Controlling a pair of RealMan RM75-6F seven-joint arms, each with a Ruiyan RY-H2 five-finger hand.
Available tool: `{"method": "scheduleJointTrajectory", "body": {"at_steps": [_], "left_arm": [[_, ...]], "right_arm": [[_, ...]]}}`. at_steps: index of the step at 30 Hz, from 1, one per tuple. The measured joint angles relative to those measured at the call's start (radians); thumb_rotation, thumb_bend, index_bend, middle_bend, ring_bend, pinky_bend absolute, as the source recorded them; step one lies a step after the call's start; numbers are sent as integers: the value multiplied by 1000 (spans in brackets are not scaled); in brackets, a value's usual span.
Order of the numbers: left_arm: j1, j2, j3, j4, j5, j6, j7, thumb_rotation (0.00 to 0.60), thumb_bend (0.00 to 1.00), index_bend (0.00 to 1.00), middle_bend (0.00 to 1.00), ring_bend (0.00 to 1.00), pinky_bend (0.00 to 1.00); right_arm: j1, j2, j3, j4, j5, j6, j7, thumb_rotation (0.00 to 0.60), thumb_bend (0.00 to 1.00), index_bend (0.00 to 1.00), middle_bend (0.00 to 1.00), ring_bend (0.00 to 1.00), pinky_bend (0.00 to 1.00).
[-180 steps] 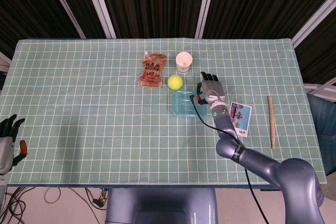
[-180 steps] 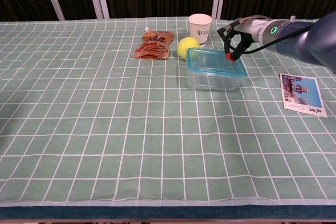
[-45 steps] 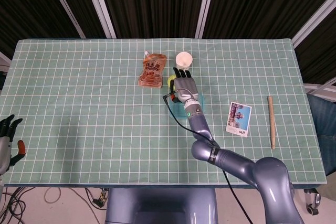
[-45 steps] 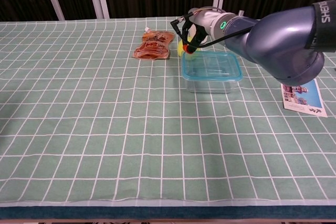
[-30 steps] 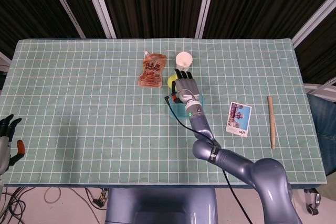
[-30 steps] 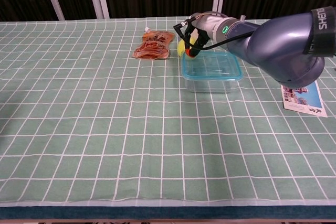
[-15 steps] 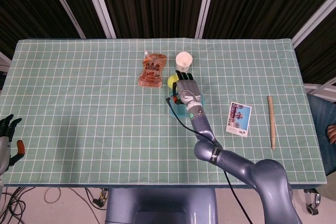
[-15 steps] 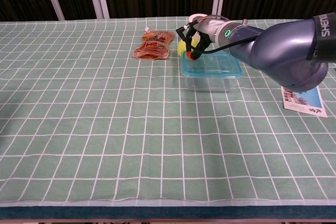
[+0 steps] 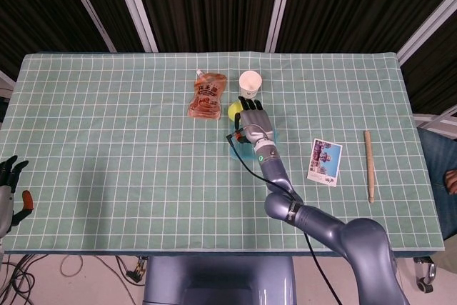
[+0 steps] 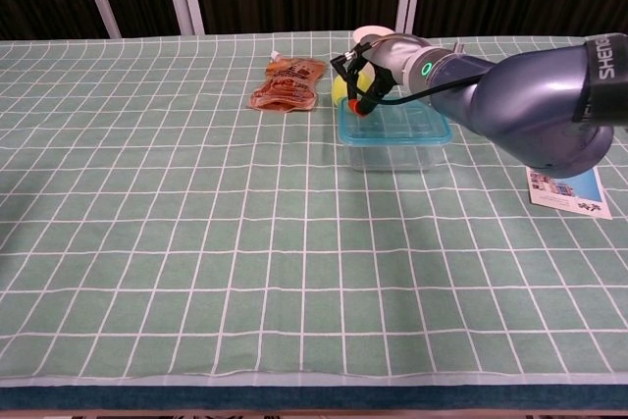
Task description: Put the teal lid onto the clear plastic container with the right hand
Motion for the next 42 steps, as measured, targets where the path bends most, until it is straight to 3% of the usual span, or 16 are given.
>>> {"method": "scheduleJointTrajectory", "body": {"at_steps": [42], "left_arm": [[0, 1, -3, 3, -3, 0, -3, 600, 643, 111, 0, 0, 0]], "right_arm": [[-5, -22, -20, 39, 11, -37, -61, 600, 531, 663, 27, 0, 0]]}}
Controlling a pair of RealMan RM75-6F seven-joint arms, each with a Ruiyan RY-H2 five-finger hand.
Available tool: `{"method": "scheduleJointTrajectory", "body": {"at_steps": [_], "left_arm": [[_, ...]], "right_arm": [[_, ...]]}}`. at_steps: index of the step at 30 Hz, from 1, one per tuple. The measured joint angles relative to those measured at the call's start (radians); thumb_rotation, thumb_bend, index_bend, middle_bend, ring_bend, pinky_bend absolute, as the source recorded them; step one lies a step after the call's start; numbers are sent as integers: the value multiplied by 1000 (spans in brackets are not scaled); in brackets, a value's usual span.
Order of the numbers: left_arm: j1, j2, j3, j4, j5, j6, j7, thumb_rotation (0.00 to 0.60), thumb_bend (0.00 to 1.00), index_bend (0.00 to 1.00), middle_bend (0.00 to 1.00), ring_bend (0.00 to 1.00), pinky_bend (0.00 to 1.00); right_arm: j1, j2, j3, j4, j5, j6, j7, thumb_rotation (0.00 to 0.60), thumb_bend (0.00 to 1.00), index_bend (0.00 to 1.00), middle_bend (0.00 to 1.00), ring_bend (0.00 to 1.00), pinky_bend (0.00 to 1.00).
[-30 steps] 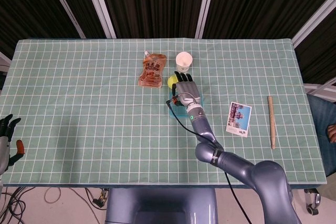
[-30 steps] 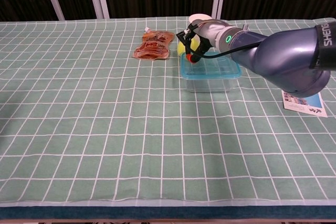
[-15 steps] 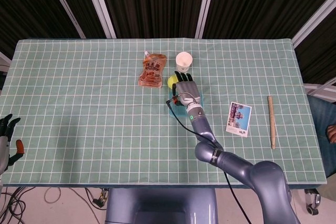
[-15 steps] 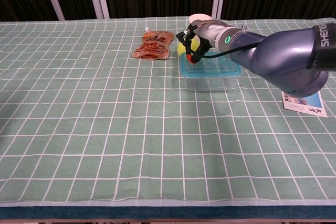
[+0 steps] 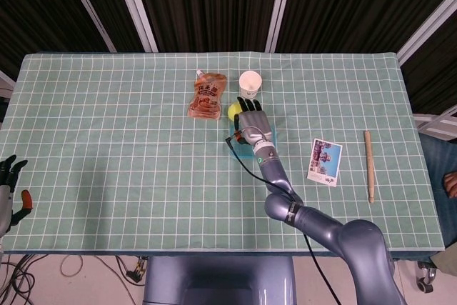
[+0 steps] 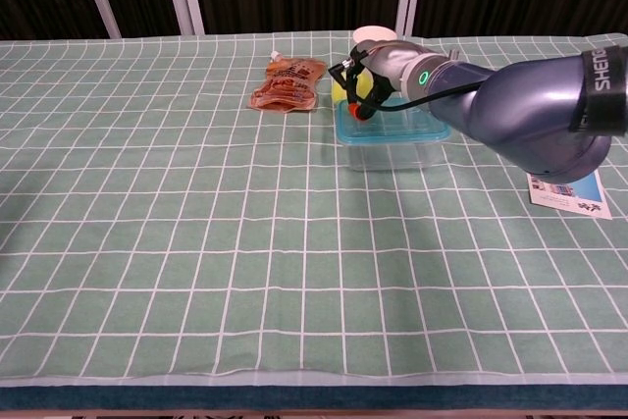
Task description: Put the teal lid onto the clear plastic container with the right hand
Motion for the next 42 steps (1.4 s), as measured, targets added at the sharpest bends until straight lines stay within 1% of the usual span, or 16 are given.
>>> {"method": "scheduleJointTrajectory", "body": {"at_steps": [21, 25, 27, 29, 32, 34, 36, 37, 42], "left_arm": [[1, -1, 1, 1, 3, 2, 0, 600, 643, 111, 0, 0, 0], [1, -1, 0, 1, 4, 3, 0, 600, 643, 111, 0, 0, 0], [1, -1, 1, 1, 6, 3, -1, 600, 643, 111, 0, 0, 0], [1, -1, 2, 1, 8, 4, -1, 600, 643, 111, 0, 0, 0], [1, -1, 2, 1, 13, 6, -2, 600, 643, 111, 0, 0, 0], [2, -1, 4, 1, 16, 8, -2, 600, 643, 111, 0, 0, 0], [2, -2, 4, 2, 18, 8, -2, 600, 643, 111, 0, 0, 0], [2, -2, 4, 2, 19, 9, -1, 600, 643, 111, 0, 0, 0], [2, -4, 4, 5, 22, 13, 1, 600, 643, 111, 0, 0, 0]], "right_arm": [[-10, 14, -19, -18, 58, -11, -73, 600, 531, 670, 27, 0, 0], [-10, 21, -8, -29, 60, 0, -62, 600, 531, 670, 27, 0, 0], [-12, 34, 13, -45, 50, 17, -34, 600, 531, 668, 27, 0, 0], [-17, 50, 26, -69, 37, 34, -4, 600, 531, 619, 25, 0, 0], [-32, 87, 45, -122, 19, 65, 33, 600, 526, 394, 17, 0, 0], [-45, 116, 58, -167, 12, 86, 50, 600, 493, 261, 11, 0, 0], [-61, 149, 72, -219, 7, 109, 67, 600, 451, 174, 6, 0, 0], [-68, 165, 78, -244, 6, 119, 74, 600, 435, 135, 3, 0, 0], [-126, 264, 105, -400, -6, 186, 113, 600, 402, 33, 0, 0, 0]]}}
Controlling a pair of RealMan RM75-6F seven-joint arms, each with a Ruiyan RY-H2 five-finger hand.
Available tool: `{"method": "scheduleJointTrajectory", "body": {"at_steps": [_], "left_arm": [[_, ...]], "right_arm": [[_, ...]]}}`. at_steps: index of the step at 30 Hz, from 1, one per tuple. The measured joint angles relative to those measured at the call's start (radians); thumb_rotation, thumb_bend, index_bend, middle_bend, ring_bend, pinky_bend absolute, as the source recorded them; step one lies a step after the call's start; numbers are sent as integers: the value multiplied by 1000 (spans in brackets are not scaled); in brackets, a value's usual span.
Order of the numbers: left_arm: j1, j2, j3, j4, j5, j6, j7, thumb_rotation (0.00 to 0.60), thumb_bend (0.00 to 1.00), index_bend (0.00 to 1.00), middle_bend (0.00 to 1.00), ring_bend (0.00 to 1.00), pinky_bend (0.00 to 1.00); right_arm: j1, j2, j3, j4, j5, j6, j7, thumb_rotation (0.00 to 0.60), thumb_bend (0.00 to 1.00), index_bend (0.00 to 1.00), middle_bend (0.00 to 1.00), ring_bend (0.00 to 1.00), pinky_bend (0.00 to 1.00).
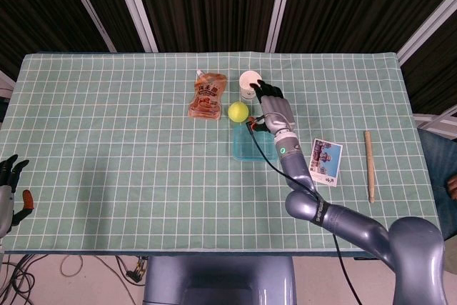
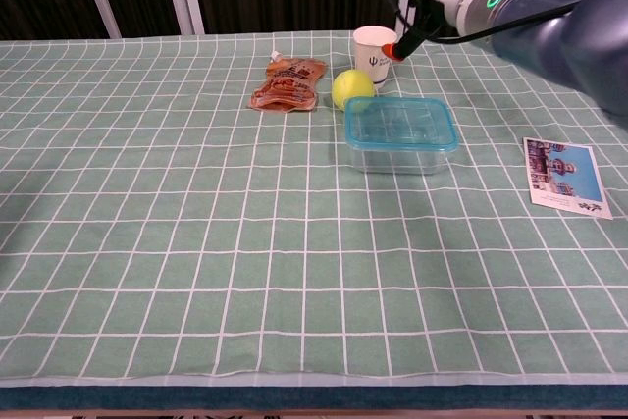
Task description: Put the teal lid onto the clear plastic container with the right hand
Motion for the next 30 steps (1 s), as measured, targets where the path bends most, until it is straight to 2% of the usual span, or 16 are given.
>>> {"method": "scheduleJointTrajectory", "body": {"at_steps": [7, 10, 16, 20, 23, 27, 30], "left_arm": [[0, -5, 0, 6, 11, 9, 2, 600, 643, 111, 0, 0, 0], [1, -7, 0, 8, 25, 19, 0, 600, 643, 111, 0, 0, 0], [5, -15, 1, 24, 67, 49, -16, 600, 643, 111, 0, 0, 0], [4, -20, 4, 35, 94, 58, -18, 600, 643, 111, 0, 0, 0], [4, -22, 7, 39, 111, 65, -20, 600, 643, 111, 0, 0, 0], [6, -24, 15, 43, 137, 76, -20, 600, 642, 111, 0, 0, 0], [8, -26, 22, 38, 147, 80, -12, 600, 641, 111, 0, 0, 0]], "right_arm": [[-124, 152, -1, -204, -54, 107, 55, 600, 323, 0, 0, 0, 7], [-196, 227, -16, -287, -99, 153, 90, 600, 315, 0, 0, 0, 36], [-345, 373, -59, -391, -229, 250, 204, 600, 313, 0, 0, 0, 0], [-473, 442, -128, -438, -313, 315, 262, 600, 311, 0, 0, 0, 0], [-571, 495, -196, -462, -407, 367, 371, 600, 303, 0, 0, 0, 0], [-723, 534, -313, -453, -574, 481, 513, 600, 292, 0, 0, 0, 0], [-795, 532, -368, -422, -651, 576, 561, 600, 292, 0, 0, 0, 0]]}}
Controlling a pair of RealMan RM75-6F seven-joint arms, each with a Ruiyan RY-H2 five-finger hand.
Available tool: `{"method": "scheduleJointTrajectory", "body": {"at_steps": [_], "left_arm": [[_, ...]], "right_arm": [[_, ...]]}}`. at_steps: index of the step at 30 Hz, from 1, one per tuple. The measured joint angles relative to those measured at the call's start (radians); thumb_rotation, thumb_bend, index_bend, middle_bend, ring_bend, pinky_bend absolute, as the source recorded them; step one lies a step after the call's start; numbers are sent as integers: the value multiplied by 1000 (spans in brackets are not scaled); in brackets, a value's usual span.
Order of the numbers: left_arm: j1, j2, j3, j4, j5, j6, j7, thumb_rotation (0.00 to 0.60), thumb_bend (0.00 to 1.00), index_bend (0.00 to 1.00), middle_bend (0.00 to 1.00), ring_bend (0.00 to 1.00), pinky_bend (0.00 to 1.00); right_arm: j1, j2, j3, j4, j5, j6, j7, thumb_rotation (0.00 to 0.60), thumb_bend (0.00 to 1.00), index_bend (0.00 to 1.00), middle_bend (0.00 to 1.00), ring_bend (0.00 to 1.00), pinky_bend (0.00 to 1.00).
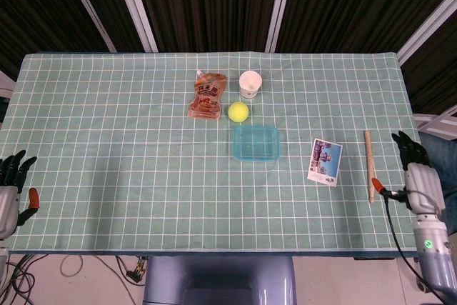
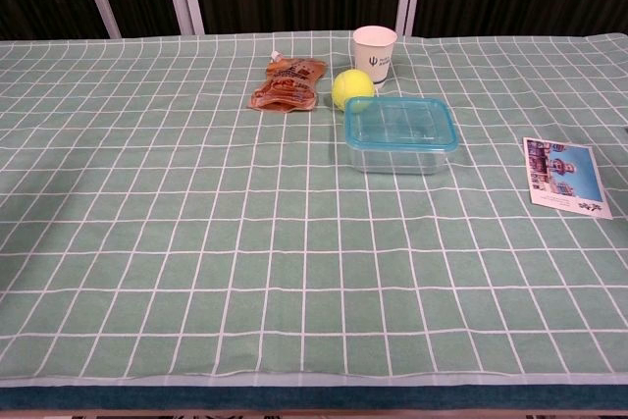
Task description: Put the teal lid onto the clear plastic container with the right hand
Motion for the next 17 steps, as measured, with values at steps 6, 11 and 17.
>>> {"method": "scheduleJointTrajectory", "body": {"at_steps": [6, 11, 17], "left_arm": [[2, 11, 17, -22, 10, -13, 14, 600, 641, 111, 0, 0, 0], [2, 16, 15, -18, 15, -11, 8, 600, 641, 111, 0, 0, 0], [2, 12, 19, -7, 27, -10, 15, 600, 641, 111, 0, 0, 0]], "right_arm": [[-68, -22, -57, 89, -158, 123, 92, 600, 291, 0, 0, 0, 0], [-96, -38, -79, 122, -223, 198, 52, 600, 292, 0, 0, 0, 0], [-101, -57, -104, 149, -277, 186, 18, 600, 292, 0, 0, 0, 0]]}}
